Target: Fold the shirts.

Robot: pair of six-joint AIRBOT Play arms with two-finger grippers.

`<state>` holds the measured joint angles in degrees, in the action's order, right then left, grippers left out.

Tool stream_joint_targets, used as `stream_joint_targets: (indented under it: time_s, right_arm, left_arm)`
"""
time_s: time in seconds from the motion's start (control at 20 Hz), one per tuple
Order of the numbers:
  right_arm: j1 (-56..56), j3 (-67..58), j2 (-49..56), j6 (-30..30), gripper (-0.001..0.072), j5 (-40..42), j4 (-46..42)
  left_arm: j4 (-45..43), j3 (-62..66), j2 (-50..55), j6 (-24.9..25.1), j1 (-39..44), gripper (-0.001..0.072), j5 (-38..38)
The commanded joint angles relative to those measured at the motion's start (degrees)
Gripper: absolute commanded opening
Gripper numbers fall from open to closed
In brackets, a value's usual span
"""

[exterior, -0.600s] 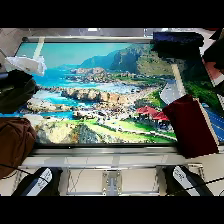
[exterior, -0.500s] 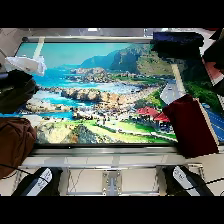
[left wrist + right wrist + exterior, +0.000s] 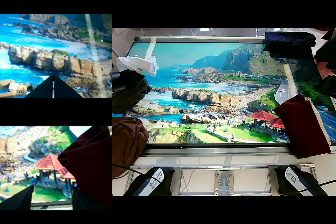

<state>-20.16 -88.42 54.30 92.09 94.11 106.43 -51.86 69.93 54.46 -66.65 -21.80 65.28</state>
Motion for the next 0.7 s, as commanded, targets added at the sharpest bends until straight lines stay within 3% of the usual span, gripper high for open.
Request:
stream_joint_targets:
  time_s: [0.0,0.25,0.4,0.45,0.5,0.55,0.65]
  right_arm:
    - [2.58,0.02,0.04,0.04,0.0522,-0.09,0.00]
    - [5.05,0.02,0.04,0.09,0.0522,-0.28,-0.07]
    - [5.03,0.02,0.04,0.07,0.0522,-0.26,-0.17]
    - [5.03,0.02,0.04,0.04,0.0522,-0.28,-0.17]
    - [5.03,0.02,0.04,0.04,0.0522,-0.24,-0.17]
    - [5.03,0.02,0.04,0.04,0.0522,-0.26,-0.22]
    - [5.03,0.02,0.04,0.02,0.0521,-0.50,-0.22]
  left_arm:
    - [-0.02,-0.02,0.02,0.02,-0.07,0.0015,-0.02]
    - [0.81,-0.02,1.42,0.04,-0.07,0.0021,-4.68]
    - [-5.09,0.00,2.40,-0.22,-0.09,0.0026,-16.24]
    - [-8.81,0.02,3.04,-3.13,-0.37,0.0149,-21.18]
    - [-13.46,0.02,4.24,-8.63,-1.05,0.0488,-25.92]
    - [-17.73,0.04,5.79,-14.49,-2.43,0.0559,-28.52]
    - [-22.53,0.09,10.62,-21.64,-6.71,0.0562,-29.73]
